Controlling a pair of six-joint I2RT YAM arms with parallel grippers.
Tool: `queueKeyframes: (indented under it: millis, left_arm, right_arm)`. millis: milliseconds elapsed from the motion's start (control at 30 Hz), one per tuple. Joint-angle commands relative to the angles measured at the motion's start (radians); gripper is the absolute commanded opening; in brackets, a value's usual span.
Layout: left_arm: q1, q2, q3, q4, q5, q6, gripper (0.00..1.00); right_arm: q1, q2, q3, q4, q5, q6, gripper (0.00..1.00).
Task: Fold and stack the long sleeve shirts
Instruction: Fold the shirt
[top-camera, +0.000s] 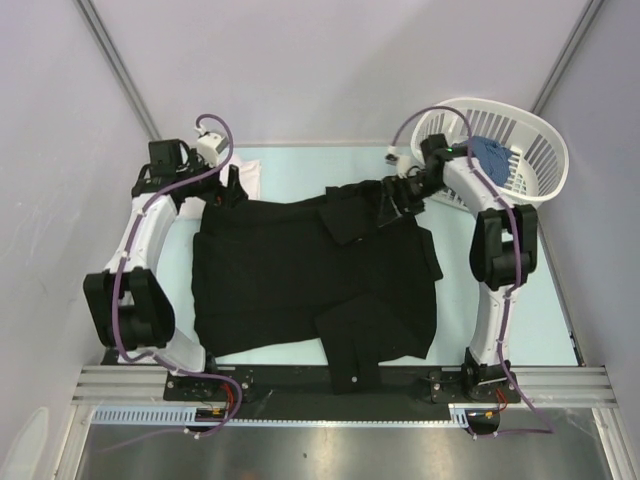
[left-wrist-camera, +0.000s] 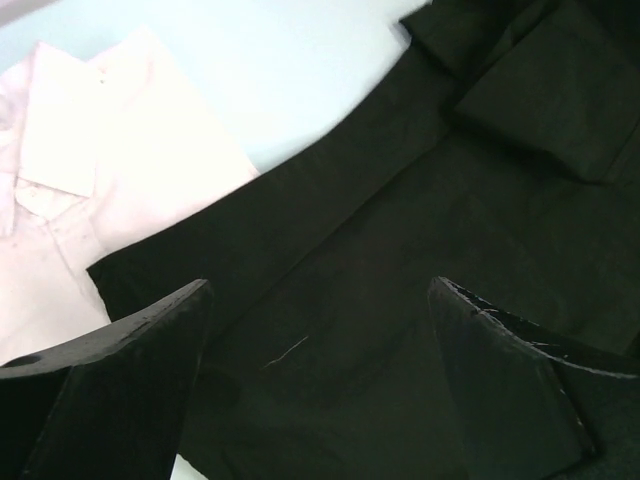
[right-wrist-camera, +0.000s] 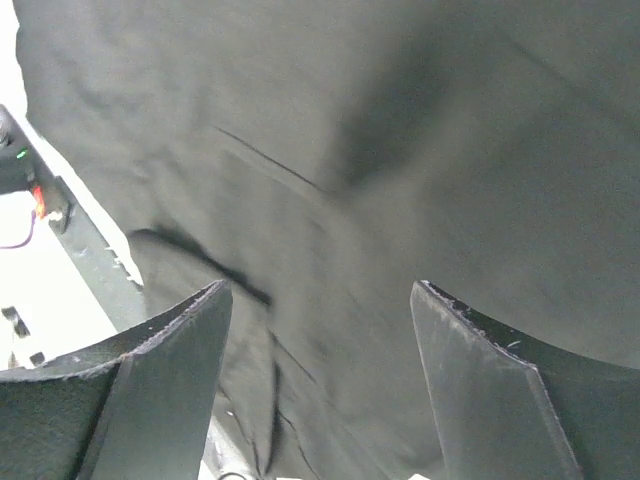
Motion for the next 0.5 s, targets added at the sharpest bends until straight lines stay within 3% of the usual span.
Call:
queueKeyframes:
  millis: [0, 133, 300, 467]
  left_arm:
    - [-0.003, 0.122, 0.132, -0.133, 0.059, 0.150, 0.93]
    - [-0.009, 0.189, 0.206, -0.183, 0.047, 0.194, 0.90]
    - [-0.015, 0.206, 0.205, -0.194, 0.044, 0.215, 0.90]
    - [-0.018, 0.186, 0.180, -0.209, 0.057, 0.255, 0.91]
  right_arm:
    - [-0.048, -0.076, -0.115, 0.154, 0.040, -0.004, 0.77]
    - [-0.047, -0.032, -0.109, 0.282, 0.028, 0.060, 0.76]
    - [-0.016, 0.085, 0.035, 0.359, 0.026, 0.133, 0.78]
    - [0.001, 0.192, 0.214, 0.390, 0.041, 0.072, 0.83]
